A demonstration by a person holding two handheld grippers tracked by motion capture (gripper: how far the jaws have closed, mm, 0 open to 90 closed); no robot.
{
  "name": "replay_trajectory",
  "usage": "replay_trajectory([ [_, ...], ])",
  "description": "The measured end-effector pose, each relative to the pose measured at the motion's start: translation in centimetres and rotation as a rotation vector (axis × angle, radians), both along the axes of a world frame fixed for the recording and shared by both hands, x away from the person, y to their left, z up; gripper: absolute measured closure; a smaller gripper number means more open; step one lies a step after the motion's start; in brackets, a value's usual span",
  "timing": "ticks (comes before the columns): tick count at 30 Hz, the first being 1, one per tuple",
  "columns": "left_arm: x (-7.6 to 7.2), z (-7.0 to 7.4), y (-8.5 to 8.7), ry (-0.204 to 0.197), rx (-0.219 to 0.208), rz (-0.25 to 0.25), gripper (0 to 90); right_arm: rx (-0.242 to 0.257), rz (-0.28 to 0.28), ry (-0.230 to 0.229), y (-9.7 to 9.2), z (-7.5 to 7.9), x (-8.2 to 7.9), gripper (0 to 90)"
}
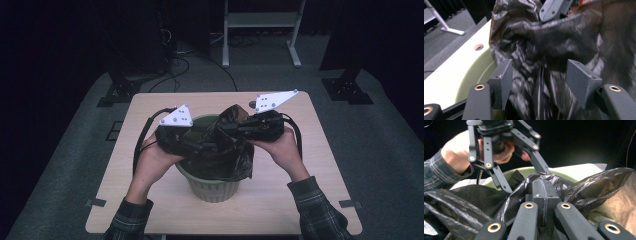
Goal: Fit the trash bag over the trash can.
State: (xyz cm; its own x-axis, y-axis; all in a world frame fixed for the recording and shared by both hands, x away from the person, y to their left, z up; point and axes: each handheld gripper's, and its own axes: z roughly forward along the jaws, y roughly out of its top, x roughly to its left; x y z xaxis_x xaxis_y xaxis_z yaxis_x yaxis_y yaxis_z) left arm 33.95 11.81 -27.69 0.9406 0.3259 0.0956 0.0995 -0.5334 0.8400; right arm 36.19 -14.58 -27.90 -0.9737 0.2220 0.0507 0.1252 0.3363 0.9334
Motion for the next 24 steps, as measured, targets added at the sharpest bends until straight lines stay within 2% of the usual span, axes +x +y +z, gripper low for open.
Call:
replay_trajectory([
  [3,0.3,-0.1,-0.8,0.006,0.002,-0.032,40.5,0.000,0.013,-0.004,0.1,0.1,-0.1,90.0],
  [5,0.4,-0.1,-1.3,0.013,0.004,-0.063,46.8,0.000,0.017,-0.003,0.1,0.1,-0.2,90.0],
  [8,0.5,-0.1,-1.9,0.029,0.026,-0.090,68.2,0.003,0.020,-0.003,0.0,0.1,-0.3,90.0],
  [9,0.5,-0.1,-2.0,0.033,0.028,-0.093,81.6,0.005,0.020,-0.002,0.0,0.1,-0.3,90.0],
  [11,0.5,-0.2,-2.0,0.052,0.035,-0.096,89.7,0.010,0.018,-0.006,-0.1,0.1,-0.4,89.4],
  [13,0.5,-0.3,-1.8,0.049,0.047,-0.090,89.9,0.023,0.001,-0.012,-0.5,0.2,-0.5,76.8],
  [16,0.5,-0.6,-0.8,0.035,0.027,-0.064,89.8,0.041,-0.023,-0.017,-1.5,0.3,-0.7,73.4],
  [20,0.4,-0.7,0.4,0.021,-0.003,-0.040,89.7,0.061,-0.052,-0.002,-3.2,0.3,-0.8,71.5],
  [24,0.1,-0.7,0.9,0.011,0.001,-0.038,89.7,0.055,-0.074,0.013,-4.0,0.0,-0.6,67.6],
])
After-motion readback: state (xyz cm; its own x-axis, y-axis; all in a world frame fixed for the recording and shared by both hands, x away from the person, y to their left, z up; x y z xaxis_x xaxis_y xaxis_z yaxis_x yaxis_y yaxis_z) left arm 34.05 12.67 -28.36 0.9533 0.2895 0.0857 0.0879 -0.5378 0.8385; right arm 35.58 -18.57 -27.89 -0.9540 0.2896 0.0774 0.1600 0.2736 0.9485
